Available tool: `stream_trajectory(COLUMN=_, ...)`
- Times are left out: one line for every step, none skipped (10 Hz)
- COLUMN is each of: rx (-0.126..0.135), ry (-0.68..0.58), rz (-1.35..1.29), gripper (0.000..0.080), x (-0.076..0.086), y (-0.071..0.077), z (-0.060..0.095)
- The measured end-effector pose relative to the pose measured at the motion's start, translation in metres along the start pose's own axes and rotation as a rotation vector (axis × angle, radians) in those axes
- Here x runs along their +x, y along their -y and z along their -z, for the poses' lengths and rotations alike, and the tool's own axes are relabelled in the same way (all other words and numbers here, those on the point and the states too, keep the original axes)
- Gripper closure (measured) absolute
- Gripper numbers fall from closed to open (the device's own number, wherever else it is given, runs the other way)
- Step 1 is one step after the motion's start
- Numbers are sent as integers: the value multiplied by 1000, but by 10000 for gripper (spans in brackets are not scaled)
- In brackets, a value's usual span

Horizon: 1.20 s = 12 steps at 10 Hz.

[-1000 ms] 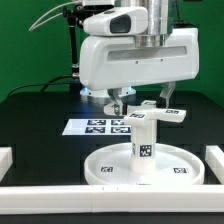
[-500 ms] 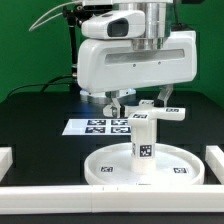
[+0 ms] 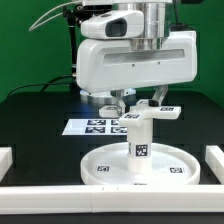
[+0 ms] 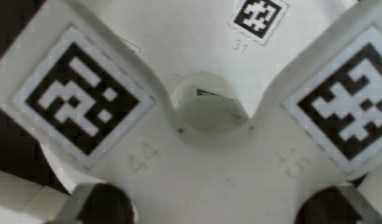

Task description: Assemble round table

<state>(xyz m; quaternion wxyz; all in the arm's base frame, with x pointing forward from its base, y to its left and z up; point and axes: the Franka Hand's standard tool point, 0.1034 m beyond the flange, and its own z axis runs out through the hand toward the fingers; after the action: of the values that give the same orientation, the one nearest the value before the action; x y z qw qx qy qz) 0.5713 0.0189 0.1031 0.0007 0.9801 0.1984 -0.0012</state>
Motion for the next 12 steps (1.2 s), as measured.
stream_trajectory(rx=2, ry=-1, rz=-27, gripper=356, x=0, y=0, z=0)
stream_trajectory(rx=4, ry=2, rz=-165, gripper=356, x=0, y=1, z=0)
stream_trajectory(rx=8, ry=9, rz=-293, gripper=356, x=0, y=3, z=0)
stream_trajectory(rx=8, ry=9, rz=-417, gripper=356, x=2, y=7, z=1)
stream_trajectory(rx=10, ry=9, rz=-512, gripper=356, x=3, y=9, z=0)
stream_trajectory(rx=19, ry=9, rz=-598, gripper=354, x=3, y=11, z=-1)
stream_trajectory(rx=19, ry=15, rz=-717, gripper=354, x=4, y=15, z=-1)
stream_trajectory(rx=20, ry=16, rz=-776, gripper=354, x=4, y=16, z=-1)
stream_trajectory(rx=19, ry=17, rz=-853, gripper=354, x=4, y=16, z=-1)
stream_trajectory(rx=19, ry=18, rz=-922, gripper=354, x=5, y=16, z=-1)
stream_trajectory(rx=18, ry=19, rz=-998, gripper=354, x=5, y=17, z=-2)
stream_trajectory(rx=18, ry=19, rz=-1052, gripper=354, x=5, y=17, z=-2)
